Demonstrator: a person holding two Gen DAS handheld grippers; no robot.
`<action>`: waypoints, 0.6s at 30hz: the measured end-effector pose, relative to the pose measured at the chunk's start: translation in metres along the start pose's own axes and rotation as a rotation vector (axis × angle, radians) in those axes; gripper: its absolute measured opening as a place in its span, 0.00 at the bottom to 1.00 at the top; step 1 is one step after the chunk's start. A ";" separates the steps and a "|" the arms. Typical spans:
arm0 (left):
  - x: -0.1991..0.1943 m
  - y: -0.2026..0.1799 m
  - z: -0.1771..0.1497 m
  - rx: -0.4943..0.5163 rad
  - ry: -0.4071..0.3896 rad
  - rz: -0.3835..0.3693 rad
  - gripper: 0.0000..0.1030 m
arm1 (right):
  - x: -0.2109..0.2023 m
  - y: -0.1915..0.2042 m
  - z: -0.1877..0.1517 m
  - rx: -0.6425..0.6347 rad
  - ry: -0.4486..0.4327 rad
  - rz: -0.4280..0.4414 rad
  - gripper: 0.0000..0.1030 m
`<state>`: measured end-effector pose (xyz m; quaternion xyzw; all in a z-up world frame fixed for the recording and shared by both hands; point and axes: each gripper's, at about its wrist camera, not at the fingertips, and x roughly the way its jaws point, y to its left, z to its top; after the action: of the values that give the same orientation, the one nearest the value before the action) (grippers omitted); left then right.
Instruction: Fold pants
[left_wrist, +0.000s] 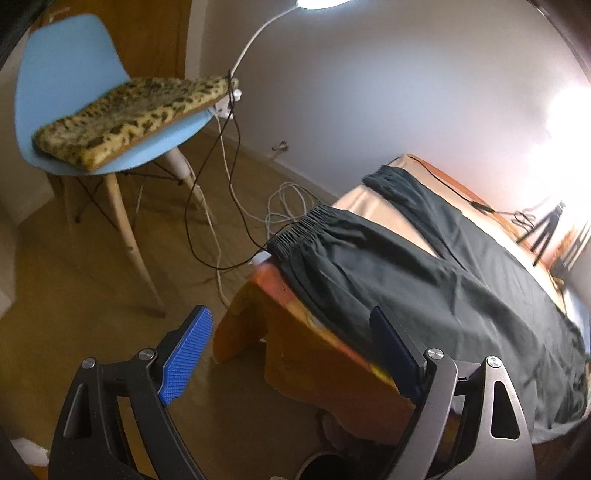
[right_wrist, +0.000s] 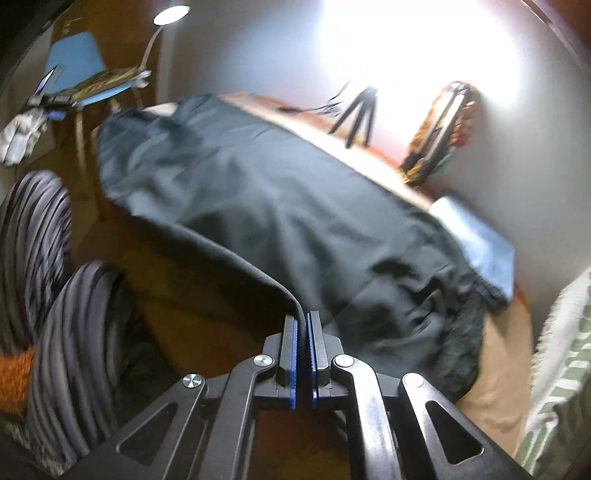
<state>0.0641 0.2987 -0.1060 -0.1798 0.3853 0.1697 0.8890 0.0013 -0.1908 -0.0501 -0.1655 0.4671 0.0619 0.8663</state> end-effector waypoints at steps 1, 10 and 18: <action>0.009 0.004 0.005 -0.018 0.014 -0.014 0.85 | 0.002 -0.004 0.007 0.003 -0.002 -0.015 0.02; 0.074 0.026 0.038 -0.119 0.120 -0.082 0.85 | 0.027 -0.018 0.058 -0.035 0.004 -0.108 0.01; 0.106 0.026 0.051 -0.106 0.177 -0.040 0.85 | 0.039 -0.023 0.082 -0.074 0.018 -0.152 0.01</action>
<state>0.1527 0.3618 -0.1577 -0.2484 0.4492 0.1554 0.8440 0.0935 -0.1857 -0.0361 -0.2327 0.4583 0.0119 0.8577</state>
